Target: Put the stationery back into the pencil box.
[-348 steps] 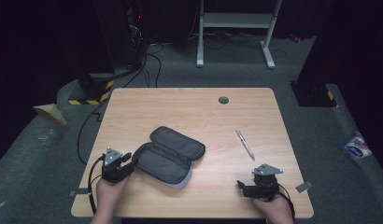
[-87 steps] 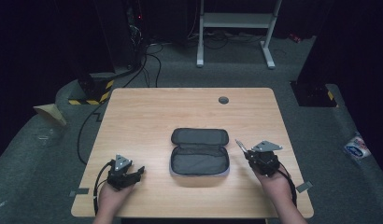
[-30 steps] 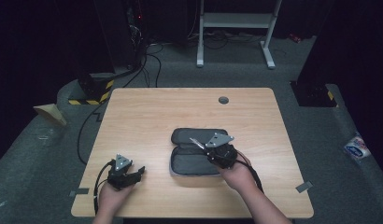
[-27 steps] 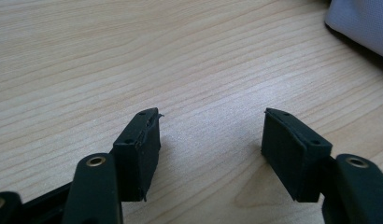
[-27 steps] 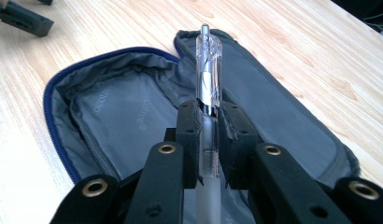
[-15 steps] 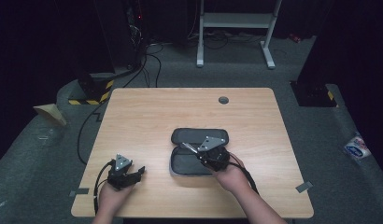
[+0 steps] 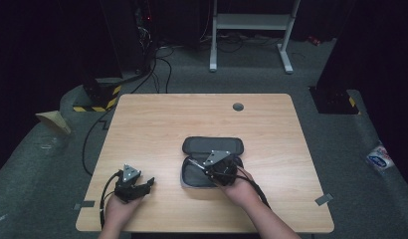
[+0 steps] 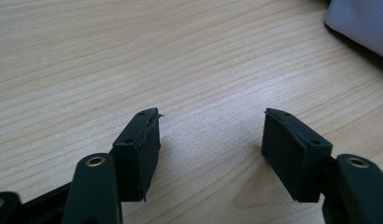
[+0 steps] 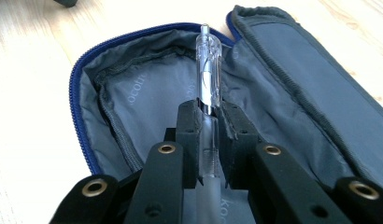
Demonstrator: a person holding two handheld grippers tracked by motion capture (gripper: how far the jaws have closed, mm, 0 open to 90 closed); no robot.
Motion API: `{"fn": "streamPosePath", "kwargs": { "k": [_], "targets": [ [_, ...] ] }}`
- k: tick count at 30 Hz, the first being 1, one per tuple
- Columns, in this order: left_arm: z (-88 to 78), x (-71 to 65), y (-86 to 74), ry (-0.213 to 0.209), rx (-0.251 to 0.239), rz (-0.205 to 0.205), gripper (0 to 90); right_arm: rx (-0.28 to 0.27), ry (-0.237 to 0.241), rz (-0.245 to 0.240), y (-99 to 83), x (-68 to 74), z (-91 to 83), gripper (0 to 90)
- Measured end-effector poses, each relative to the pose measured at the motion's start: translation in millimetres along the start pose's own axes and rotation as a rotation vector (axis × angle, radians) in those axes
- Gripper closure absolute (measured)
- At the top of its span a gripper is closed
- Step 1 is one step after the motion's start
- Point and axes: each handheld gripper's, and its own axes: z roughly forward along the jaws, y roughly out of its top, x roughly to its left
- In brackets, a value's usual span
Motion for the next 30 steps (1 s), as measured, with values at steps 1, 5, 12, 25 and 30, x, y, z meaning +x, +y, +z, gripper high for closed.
{"fn": "streamPosePath", "kwargs": {
  "k": [1, 5, 12, 25, 30],
  "targets": [
    [0.0, 0.0, 0.0, 0.000, 0.000, 0.000, 37.3, 0.001, -0.001, 0.000, 0.2, 0.8, 0.8, 78.2],
    [0.1, 0.1, 0.0, 0.000, -0.001, 0.001, 37.2, 0.009, 0.008, -0.002, 0.4, 2.2, 2.7, 78.2],
    [0.1, 0.1, 0.0, -0.001, -0.001, 0.001, 37.1, 0.008, 0.003, -0.007, -1.8, 3.1, 1.9, 70.6],
    [0.3, 0.0, 0.1, 0.001, -0.001, 0.001, 37.0, -0.029, -0.042, 0.047, -11.3, 0.5, -9.9, 64.3],
    [0.3, 0.0, 0.1, 0.000, -0.002, 0.001, 37.0, -0.057, -0.053, 0.098, -17.6, -2.5, -17.8, 60.9]
  ]
}}
